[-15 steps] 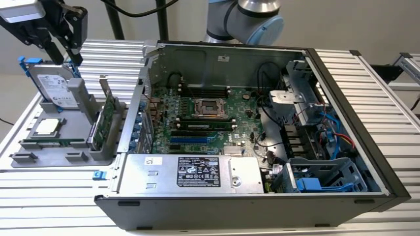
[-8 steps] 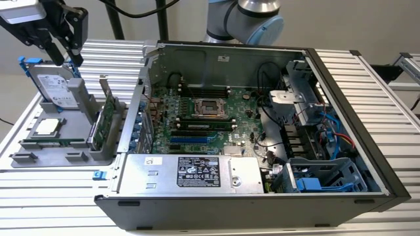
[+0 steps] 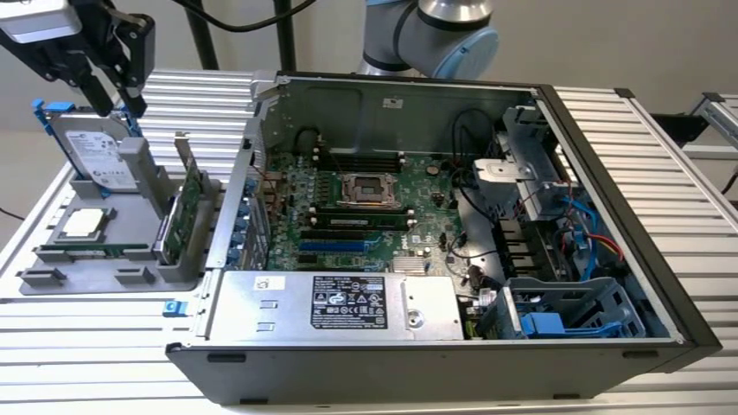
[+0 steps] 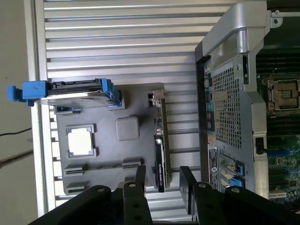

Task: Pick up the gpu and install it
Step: 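Pick up the gpu and move the gpu toward the slot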

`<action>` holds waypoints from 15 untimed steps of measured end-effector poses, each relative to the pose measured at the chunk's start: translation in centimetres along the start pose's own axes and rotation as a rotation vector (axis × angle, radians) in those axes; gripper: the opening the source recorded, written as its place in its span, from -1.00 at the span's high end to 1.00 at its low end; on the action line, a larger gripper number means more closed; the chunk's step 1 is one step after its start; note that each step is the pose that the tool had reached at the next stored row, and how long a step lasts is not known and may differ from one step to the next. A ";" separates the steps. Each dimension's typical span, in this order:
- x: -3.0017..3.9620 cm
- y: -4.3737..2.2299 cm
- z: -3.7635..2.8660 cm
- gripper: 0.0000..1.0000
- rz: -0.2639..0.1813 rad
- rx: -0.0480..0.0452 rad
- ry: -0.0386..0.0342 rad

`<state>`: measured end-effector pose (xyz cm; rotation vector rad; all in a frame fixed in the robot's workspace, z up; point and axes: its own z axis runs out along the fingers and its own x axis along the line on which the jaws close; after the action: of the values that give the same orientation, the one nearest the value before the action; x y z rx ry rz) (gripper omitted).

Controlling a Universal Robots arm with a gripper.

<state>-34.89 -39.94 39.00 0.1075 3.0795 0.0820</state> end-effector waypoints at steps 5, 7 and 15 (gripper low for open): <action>-0.05 0.00 0.17 -1.00 0.000 -0.0001 0.0000; -0.07 -0.01 0.26 -1.00 0.000 0.0001 0.0001; -0.12 -0.02 0.69 -1.00 0.000 0.0001 0.0001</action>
<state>-34.73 -39.94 38.32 0.1076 3.0797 0.0819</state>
